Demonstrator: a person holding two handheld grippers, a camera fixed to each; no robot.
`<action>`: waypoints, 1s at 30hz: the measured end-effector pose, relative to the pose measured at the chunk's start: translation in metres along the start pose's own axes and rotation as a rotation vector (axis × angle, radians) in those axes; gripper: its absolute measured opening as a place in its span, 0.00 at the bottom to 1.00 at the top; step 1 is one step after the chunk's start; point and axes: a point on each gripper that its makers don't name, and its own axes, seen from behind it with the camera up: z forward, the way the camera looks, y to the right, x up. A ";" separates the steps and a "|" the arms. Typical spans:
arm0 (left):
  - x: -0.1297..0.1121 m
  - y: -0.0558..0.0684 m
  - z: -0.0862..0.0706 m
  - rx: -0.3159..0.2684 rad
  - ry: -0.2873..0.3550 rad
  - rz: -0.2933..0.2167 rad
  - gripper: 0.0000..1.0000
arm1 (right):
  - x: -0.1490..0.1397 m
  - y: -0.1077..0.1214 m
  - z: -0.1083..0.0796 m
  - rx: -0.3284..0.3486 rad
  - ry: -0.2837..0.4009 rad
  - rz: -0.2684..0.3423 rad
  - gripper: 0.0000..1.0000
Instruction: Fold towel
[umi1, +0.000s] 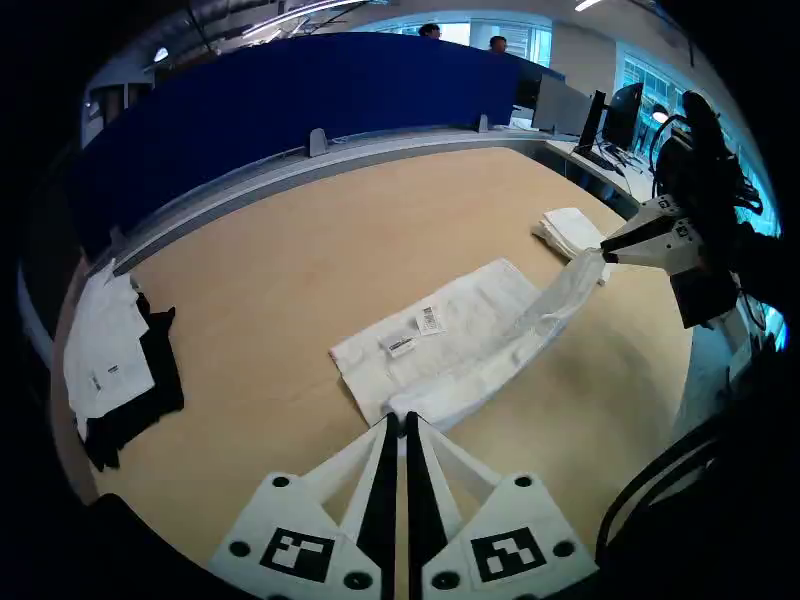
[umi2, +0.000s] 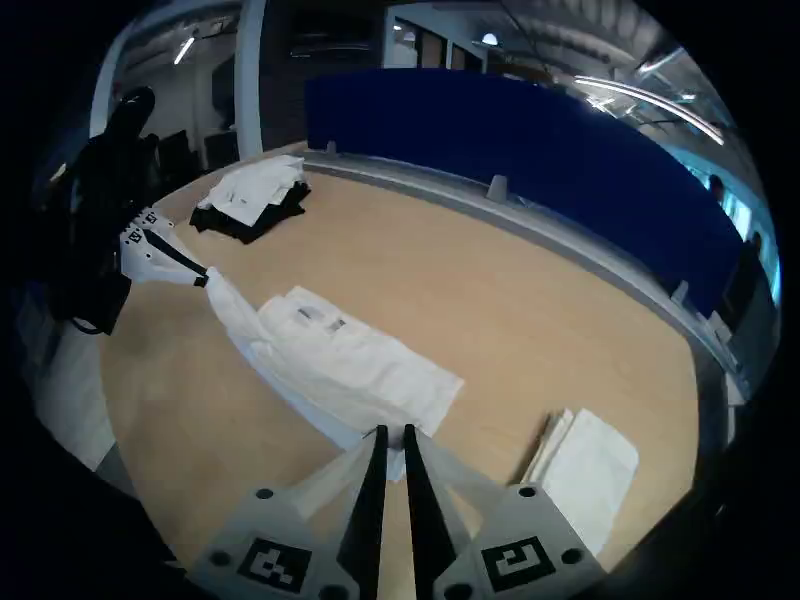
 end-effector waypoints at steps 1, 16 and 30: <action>0.001 -0.002 0.005 0.000 -0.003 -0.001 0.06 | -0.001 0.003 0.005 0.000 -0.005 0.005 0.12; 0.000 -0.018 0.060 0.002 -0.048 0.003 0.06 | -0.018 0.027 0.054 -0.008 -0.061 0.082 0.12; 0.003 -0.028 0.078 0.025 -0.042 -0.003 0.06 | -0.016 0.035 0.075 -0.027 -0.070 0.105 0.13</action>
